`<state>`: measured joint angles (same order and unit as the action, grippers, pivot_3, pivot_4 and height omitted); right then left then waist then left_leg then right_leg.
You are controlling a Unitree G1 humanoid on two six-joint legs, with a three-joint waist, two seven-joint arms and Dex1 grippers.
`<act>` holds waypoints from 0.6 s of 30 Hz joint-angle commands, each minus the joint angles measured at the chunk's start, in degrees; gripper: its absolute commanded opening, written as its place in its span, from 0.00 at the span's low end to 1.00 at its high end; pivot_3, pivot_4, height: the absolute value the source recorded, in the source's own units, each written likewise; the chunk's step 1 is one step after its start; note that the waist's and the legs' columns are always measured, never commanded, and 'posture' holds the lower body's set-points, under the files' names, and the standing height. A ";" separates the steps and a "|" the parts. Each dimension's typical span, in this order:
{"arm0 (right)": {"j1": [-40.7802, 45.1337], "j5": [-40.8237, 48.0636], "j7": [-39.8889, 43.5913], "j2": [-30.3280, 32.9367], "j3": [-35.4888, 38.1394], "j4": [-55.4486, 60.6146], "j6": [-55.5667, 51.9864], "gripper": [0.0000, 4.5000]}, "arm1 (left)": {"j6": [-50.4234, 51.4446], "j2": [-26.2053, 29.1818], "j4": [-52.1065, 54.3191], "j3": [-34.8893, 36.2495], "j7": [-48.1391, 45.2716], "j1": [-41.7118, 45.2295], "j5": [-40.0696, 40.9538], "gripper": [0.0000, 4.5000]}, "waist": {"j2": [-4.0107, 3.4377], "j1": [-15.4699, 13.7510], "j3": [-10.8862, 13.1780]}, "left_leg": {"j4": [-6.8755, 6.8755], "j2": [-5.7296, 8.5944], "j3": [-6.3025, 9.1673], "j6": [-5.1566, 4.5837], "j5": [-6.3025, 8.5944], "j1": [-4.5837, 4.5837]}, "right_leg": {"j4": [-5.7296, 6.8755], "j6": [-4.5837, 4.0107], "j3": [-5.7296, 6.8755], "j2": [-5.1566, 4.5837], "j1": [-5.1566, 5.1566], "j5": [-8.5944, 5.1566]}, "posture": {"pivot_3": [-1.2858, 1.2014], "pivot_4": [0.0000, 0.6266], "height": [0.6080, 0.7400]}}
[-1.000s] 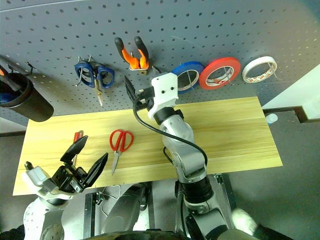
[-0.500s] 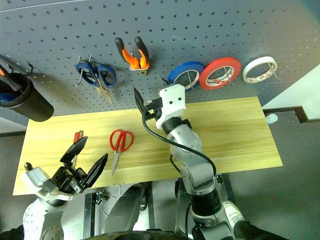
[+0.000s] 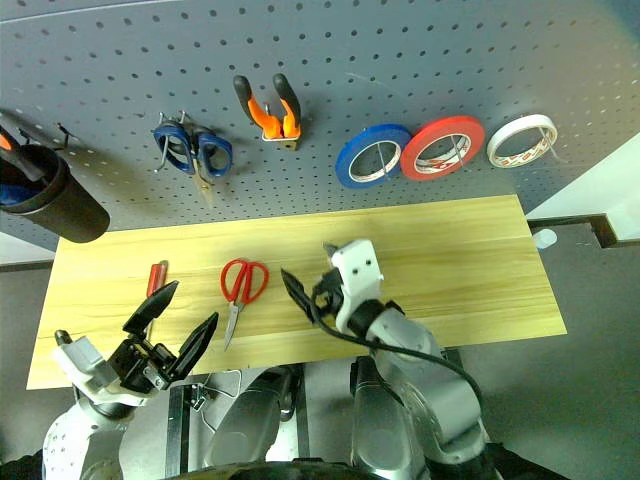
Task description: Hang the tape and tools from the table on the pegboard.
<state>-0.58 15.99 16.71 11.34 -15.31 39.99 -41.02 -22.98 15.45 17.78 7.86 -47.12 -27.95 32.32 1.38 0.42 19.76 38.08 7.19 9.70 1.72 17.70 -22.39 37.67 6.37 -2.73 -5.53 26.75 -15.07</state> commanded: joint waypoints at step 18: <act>-5.82 5.46 9.40 14.03 7.23 6.06 3.24 0.98 | 35.42 -5.46 3.29 -8.07 35.62 12.05 -32.27 1.00 | 0.07 -1.45 -0.03 | 0.03 -0.03 0.01 -0.07 0.04 0.01 | -0.46 0.24 0.08 0.02 -0.26 0.19 | 0.53 0.55 0.90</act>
<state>-6.02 21.01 26.46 25.41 -8.35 43.48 -38.47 7.37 9.85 19.35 0.92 -13.18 -15.60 1.88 1.45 -1.02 19.73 38.11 7.16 9.71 1.65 17.74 -22.38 37.21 6.61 -2.66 -5.51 26.49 -14.87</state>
